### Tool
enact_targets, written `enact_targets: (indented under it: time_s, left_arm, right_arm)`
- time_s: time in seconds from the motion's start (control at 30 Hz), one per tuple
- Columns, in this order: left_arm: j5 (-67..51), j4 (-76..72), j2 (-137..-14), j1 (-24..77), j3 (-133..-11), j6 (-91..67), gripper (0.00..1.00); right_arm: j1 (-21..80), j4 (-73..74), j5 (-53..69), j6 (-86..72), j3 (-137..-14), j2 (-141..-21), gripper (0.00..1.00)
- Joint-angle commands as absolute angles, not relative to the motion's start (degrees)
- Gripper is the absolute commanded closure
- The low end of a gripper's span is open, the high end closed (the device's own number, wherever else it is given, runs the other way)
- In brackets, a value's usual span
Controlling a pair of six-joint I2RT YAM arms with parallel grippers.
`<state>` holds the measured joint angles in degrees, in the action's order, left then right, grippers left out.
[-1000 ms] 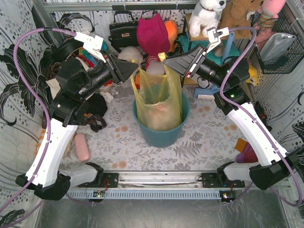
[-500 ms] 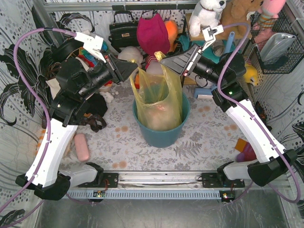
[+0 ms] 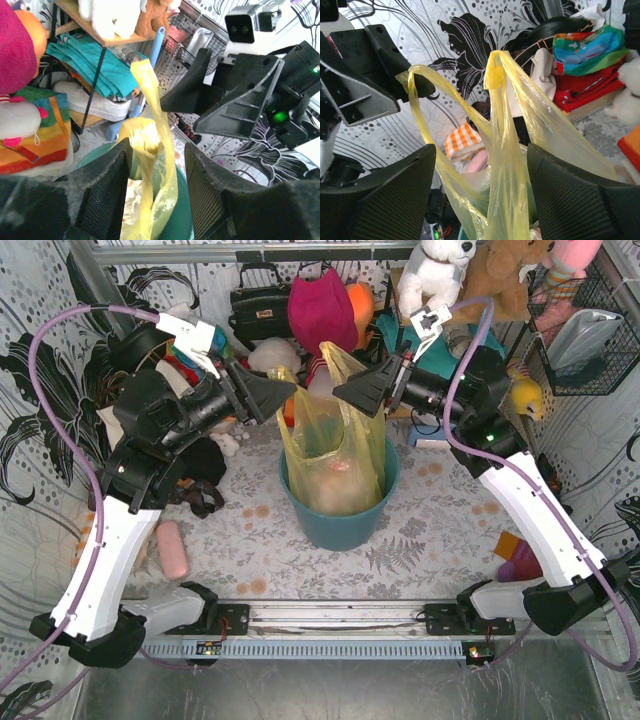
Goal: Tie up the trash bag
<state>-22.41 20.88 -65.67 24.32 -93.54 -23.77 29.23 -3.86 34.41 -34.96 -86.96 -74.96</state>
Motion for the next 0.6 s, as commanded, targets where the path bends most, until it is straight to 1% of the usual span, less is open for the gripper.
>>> enact_targets:
  time_s: [0.0,0.13,0.27,0.4,0.57]
  left_arm:
    - [-26.17,16.42,-62.82,24.16,-90.52,-26.5,0.44]
    - [-26.69,15.35,-60.88,24.16,-87.19,-27.6,0.41]
    - [-31.31,10.62,-59.55,24.1,-83.24,-29.84,0.37]
    - [-34.66,6.56,-59.7,24.17,-81.36,-32.17,0.36]
    - [-38.04,1.51,-61.55,24.11,-79.81,-34.78,0.36]
  right_arm:
    - [29.47,-0.08,33.88,-27.11,-91.27,-73.97,0.26]
    - [29.45,3.01,32.91,-24.02,-92.36,-72.59,0.23]
    - [29.53,5.22,32.8,-22.44,-92.85,-71.2,0.2]
    - [29.48,5.38,36.04,-23.89,-92.1,-71.05,0.19]
    - [29.5,3.26,39.9,-26.39,-87.59,-70.06,0.19]
